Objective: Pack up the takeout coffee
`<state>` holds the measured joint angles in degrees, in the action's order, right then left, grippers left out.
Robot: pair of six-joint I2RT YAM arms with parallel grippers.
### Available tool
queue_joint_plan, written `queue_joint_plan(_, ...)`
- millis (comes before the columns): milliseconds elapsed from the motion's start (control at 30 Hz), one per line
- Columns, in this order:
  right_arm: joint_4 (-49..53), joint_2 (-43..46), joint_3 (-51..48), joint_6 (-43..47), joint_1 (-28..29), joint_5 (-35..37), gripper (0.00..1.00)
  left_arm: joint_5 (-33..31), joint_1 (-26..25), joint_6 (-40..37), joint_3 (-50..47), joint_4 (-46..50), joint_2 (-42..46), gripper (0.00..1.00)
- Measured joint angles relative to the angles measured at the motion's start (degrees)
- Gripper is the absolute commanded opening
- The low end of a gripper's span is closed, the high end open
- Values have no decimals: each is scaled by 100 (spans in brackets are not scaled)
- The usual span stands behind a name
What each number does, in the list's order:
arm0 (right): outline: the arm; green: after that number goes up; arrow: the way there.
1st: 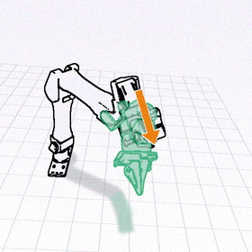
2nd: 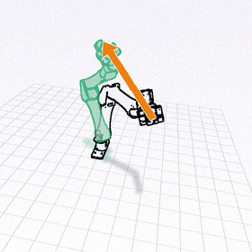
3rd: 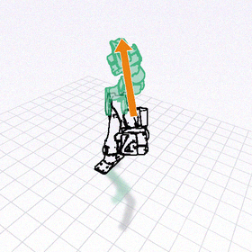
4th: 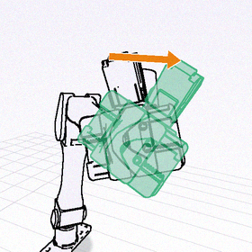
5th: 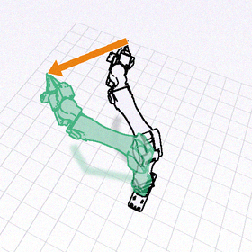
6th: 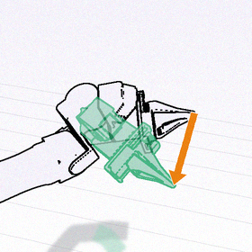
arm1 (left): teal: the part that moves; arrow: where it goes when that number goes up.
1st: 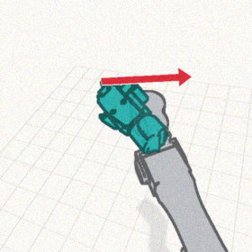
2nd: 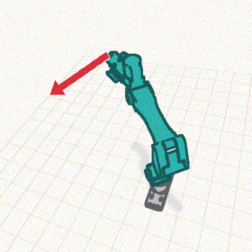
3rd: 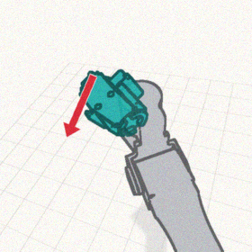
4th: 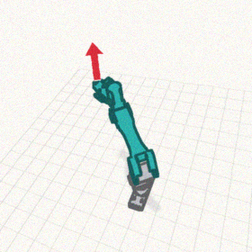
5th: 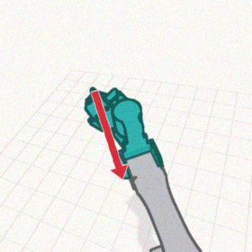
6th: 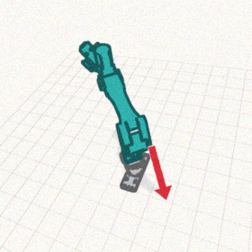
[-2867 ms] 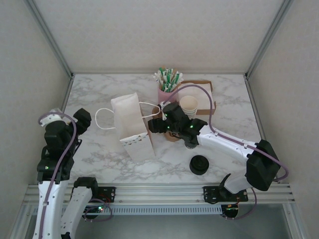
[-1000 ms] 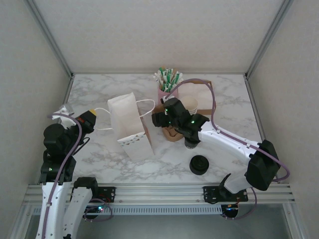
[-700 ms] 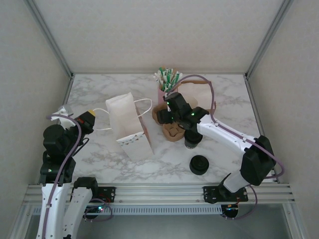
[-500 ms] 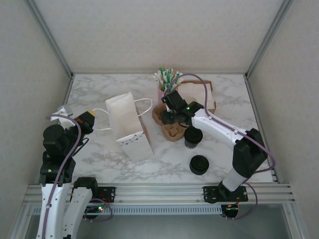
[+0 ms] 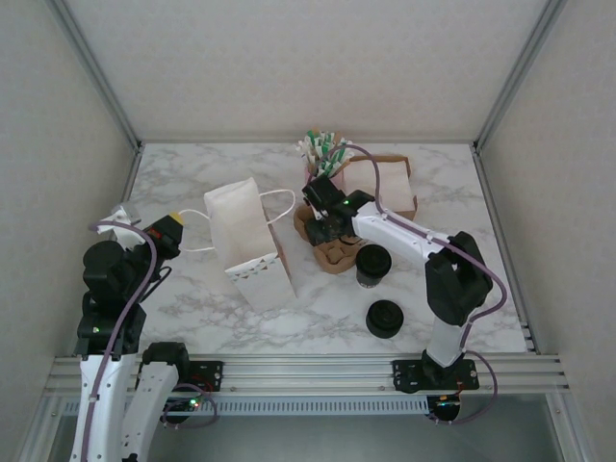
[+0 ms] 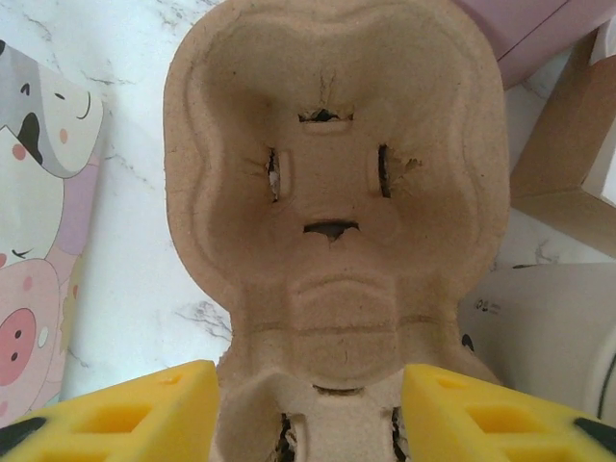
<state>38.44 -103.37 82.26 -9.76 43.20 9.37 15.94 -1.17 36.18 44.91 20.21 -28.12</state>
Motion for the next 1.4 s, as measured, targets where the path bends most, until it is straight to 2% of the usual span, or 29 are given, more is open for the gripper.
queue_joint_plan(933,-2,-433,133,127,-208,-7,48,2,0,4,0,-4,-4,0)
queue_joint_plan(1200,4,-433,151,131,-208,-44,38,2,0,7,0,-4,-4,2)
queue_joint_plan(1400,20,-328,153,127,-208,-46,37,2,0,7,0,-7,-4,4)
